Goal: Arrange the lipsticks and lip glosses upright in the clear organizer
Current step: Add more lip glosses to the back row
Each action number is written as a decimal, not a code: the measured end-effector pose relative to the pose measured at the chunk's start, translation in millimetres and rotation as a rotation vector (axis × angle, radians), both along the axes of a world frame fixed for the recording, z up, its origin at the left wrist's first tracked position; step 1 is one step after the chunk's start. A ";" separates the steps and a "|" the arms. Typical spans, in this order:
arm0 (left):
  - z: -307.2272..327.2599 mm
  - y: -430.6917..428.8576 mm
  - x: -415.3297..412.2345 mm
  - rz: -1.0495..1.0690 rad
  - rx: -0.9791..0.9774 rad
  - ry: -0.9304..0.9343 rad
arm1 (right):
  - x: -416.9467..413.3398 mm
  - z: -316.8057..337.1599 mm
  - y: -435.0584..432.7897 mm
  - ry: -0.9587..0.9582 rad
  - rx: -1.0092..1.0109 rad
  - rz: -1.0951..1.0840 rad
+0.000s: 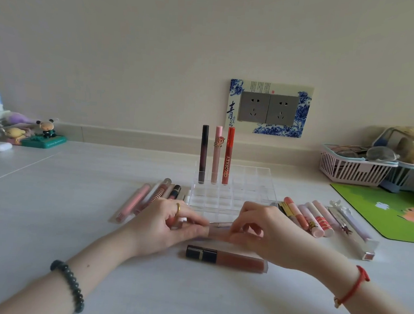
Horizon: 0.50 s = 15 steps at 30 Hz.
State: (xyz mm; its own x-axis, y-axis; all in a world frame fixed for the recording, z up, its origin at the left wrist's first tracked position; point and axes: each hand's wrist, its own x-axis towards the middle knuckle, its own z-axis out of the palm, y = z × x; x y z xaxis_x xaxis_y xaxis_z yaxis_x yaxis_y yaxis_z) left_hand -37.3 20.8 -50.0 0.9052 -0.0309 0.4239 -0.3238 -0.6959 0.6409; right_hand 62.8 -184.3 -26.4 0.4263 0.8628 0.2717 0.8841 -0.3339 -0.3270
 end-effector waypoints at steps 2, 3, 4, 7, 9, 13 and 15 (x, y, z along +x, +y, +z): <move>1.5 -0.6 0.2 0.022 -0.110 -0.016 | 1.8 4.4 -1.3 0.071 0.101 -0.020; 3.1 -1.6 1.2 0.014 -0.186 -0.035 | 2.5 6.5 -1.7 0.108 0.147 -0.027; 5.3 -3.3 2.9 -0.012 -0.289 -0.055 | 3.1 8.1 -1.7 0.143 0.187 -0.022; 15.0 -14.1 8.7 -0.076 -0.470 -0.115 | 2.6 10.6 0.9 0.235 0.250 0.024; 20.6 -20.1 13.7 -0.096 -0.493 -0.165 | 2.6 11.5 3.2 0.260 0.286 0.036; 31.5 -22.9 23.1 -0.079 -0.476 -0.236 | 3.9 13.7 7.4 0.281 0.363 0.066; 36.6 -23.3 29.3 -0.072 -0.466 -0.266 | 6.1 14.9 9.6 0.282 0.408 0.059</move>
